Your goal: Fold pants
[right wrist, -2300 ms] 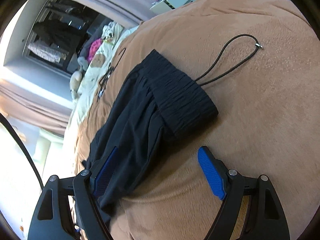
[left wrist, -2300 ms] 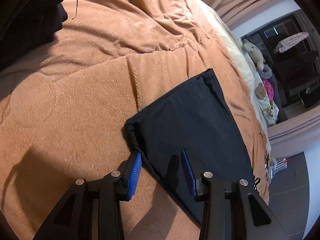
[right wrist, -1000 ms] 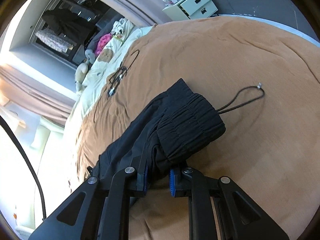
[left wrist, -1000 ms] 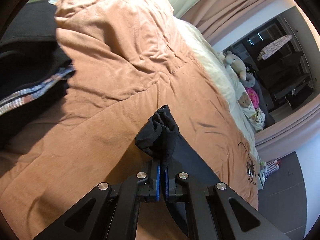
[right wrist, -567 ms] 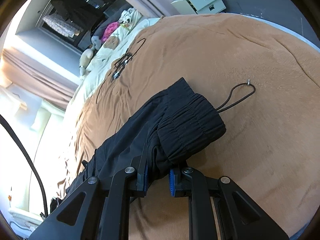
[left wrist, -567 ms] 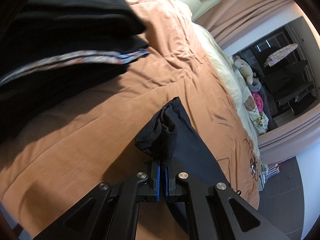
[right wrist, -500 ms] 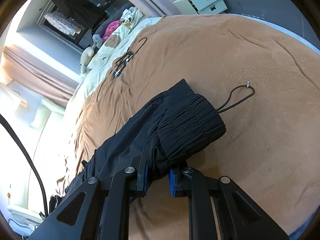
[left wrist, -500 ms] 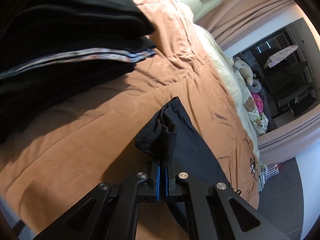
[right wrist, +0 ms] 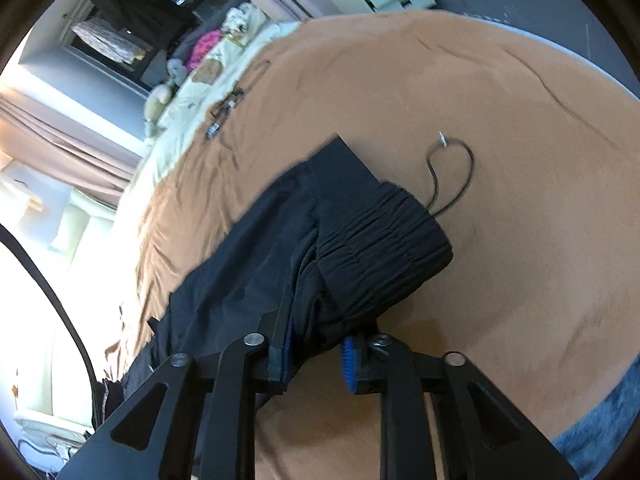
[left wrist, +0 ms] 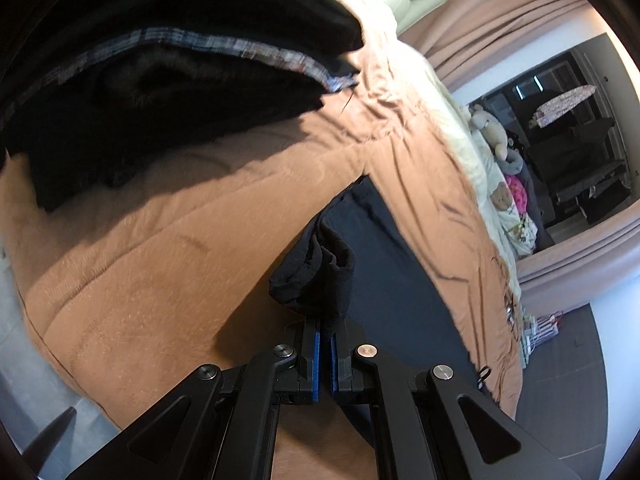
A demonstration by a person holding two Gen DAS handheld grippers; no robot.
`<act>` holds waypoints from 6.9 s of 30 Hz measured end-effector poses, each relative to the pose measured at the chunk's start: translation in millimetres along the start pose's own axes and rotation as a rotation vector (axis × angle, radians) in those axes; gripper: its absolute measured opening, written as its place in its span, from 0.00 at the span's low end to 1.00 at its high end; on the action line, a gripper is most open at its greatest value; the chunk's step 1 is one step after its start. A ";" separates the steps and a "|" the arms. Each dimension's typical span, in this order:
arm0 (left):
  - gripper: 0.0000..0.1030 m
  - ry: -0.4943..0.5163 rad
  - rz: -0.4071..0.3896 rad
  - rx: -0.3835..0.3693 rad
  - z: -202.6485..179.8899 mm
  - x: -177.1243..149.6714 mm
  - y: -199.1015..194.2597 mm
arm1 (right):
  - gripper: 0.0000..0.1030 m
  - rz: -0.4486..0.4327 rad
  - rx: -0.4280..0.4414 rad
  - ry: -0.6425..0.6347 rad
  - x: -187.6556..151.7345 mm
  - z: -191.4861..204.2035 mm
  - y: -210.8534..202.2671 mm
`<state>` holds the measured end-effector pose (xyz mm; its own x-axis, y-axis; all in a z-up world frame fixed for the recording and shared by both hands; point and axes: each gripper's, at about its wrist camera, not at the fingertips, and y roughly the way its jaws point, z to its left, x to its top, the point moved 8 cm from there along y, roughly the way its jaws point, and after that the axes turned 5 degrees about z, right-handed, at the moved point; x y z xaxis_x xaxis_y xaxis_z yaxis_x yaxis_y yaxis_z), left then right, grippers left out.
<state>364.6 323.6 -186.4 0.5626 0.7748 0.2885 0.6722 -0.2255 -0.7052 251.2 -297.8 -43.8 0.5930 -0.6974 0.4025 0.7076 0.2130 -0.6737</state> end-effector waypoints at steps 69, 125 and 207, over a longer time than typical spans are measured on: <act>0.46 -0.049 0.074 -0.148 26.3 -23.8 21.6 | 0.34 0.263 -0.372 -0.727 -142.3 288.6 290.4; 0.02 0.126 -0.061 -0.336 -130.2 27.0 -65.0 | 0.31 0.345 -0.114 -0.759 -223.0 268.3 218.5; 0.02 0.696 0.110 -0.595 -537.4 -140.8 -101.2 | 0.54 0.100 0.211 -0.349 -166.2 126.4 18.1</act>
<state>476.0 -80.1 192.4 0.6714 0.2446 0.6996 0.6258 -0.6927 -0.3584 213.9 -91.5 -44.6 0.7314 -0.4004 0.5520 0.6819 0.4286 -0.5927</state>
